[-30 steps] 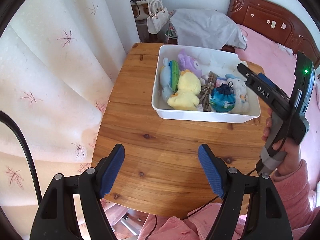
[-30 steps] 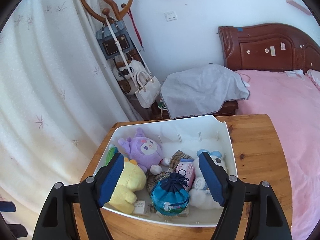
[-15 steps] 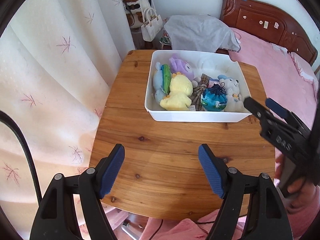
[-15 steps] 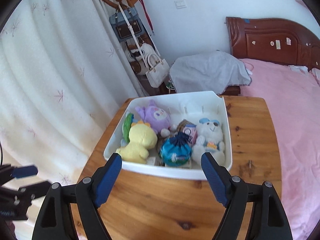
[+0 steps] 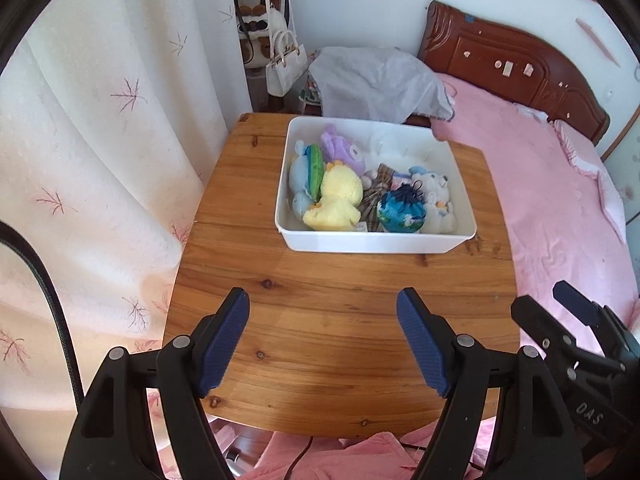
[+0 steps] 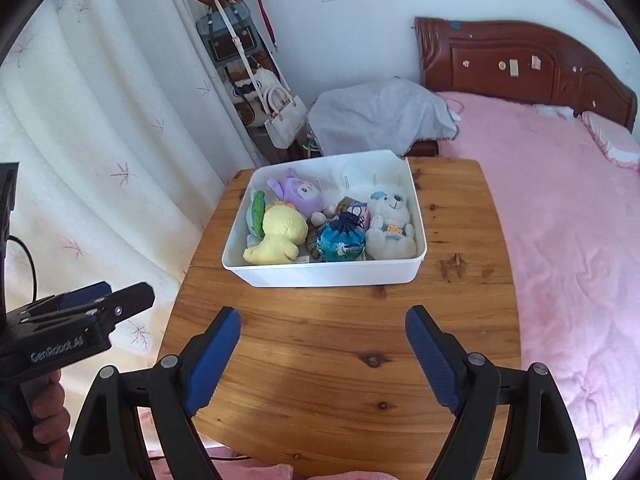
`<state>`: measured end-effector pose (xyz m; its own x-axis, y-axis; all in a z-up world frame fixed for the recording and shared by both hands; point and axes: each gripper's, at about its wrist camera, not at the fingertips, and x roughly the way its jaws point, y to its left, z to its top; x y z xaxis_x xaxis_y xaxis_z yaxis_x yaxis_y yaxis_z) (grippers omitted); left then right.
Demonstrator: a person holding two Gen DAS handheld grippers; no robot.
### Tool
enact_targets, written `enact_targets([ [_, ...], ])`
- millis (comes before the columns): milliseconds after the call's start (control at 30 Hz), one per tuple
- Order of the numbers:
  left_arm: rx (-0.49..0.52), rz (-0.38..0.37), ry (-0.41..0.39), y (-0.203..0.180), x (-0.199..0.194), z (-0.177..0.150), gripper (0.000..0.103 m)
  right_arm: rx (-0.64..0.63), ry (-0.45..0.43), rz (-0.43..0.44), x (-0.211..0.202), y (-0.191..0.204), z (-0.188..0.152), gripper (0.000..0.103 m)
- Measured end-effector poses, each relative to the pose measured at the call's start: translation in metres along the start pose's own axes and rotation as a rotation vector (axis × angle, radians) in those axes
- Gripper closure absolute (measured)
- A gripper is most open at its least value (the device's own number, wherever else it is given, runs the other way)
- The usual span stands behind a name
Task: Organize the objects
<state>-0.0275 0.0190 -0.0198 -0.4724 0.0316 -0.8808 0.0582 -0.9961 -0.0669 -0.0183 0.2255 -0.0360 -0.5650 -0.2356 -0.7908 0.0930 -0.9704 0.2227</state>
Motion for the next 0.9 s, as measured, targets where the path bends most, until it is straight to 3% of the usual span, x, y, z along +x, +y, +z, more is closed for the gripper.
enact_targets([
  [267, 0.032, 0.046, -0.119, -0.006, -0.028, -0.001, 0.019, 0.030, -0.054, -0.022, -0.034, 0.009, -0.003, 0.014],
  [400, 0.046, 0.081, -0.177, -0.007, -0.038, -0.007, 0.011, 0.041, -0.071, -0.065, -0.036, 0.013, -0.010, 0.013],
  [567, 0.057, 0.088, -0.184, -0.009, -0.040, -0.011, 0.009, 0.043, -0.061, -0.100, -0.034, 0.013, -0.012, 0.012],
  [633, 0.049, 0.091, -0.191, -0.008, -0.042, -0.011, 0.008, 0.039, -0.068, -0.109, -0.035, 0.013, -0.012, 0.000],
  [900, 0.040, 0.132, -0.210, -0.011, -0.044, -0.013, 0.007, 0.027, -0.067, -0.124, -0.031, 0.011, -0.010, 0.000],
])
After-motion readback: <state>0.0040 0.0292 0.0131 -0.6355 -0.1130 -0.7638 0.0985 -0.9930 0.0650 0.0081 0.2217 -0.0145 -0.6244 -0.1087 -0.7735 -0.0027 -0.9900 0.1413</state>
